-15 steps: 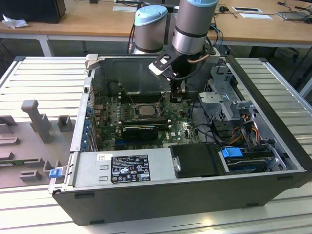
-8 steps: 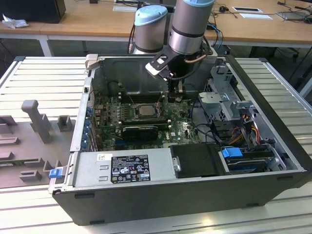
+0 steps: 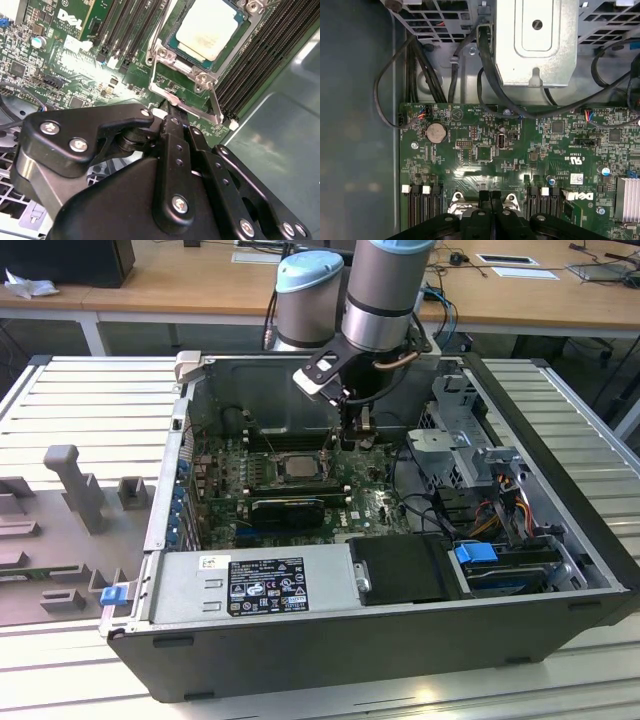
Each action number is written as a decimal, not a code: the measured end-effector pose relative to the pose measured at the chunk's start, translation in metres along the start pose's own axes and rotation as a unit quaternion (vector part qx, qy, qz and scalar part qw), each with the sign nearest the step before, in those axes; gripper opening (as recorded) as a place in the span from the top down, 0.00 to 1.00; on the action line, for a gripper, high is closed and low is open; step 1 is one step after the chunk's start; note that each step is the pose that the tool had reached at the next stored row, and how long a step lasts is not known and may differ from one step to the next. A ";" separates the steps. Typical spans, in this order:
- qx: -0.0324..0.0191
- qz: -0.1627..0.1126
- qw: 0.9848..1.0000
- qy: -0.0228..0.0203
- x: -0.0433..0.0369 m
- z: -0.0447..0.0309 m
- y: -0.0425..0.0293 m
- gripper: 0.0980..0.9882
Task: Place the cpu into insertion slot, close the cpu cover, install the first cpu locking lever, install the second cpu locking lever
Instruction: 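Close the cpu cover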
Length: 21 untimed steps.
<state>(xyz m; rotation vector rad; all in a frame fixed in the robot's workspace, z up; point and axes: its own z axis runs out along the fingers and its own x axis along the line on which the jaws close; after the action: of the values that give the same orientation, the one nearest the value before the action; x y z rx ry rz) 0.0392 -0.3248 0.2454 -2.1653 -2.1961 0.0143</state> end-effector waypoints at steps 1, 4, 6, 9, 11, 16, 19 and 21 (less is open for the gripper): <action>0.000 0.000 1.000 0.000 0.0000 0.0000 -0.0005 0.99; 0.000 0.000 1.000 0.000 0.0000 0.0001 -0.0018 0.99; 0.000 0.000 1.000 0.000 0.0000 0.0002 -0.0033 0.99; 0.000 0.000 1.000 0.000 0.0001 0.0003 -0.0050 0.99; 0.000 0.000 1.000 0.000 0.0002 0.0005 -0.0082 0.99; 0.000 0.000 1.000 0.000 0.0003 0.0014 -0.0177 0.99; 0.000 0.000 1.000 0.000 0.0002 0.0056 -0.0245 0.99; 0.000 0.000 1.000 0.000 0.0000 0.0096 -0.0255 0.99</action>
<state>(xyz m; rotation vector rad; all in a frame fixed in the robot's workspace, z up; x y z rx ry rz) 0.0132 -0.3248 0.2369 -2.1654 -2.1963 0.0143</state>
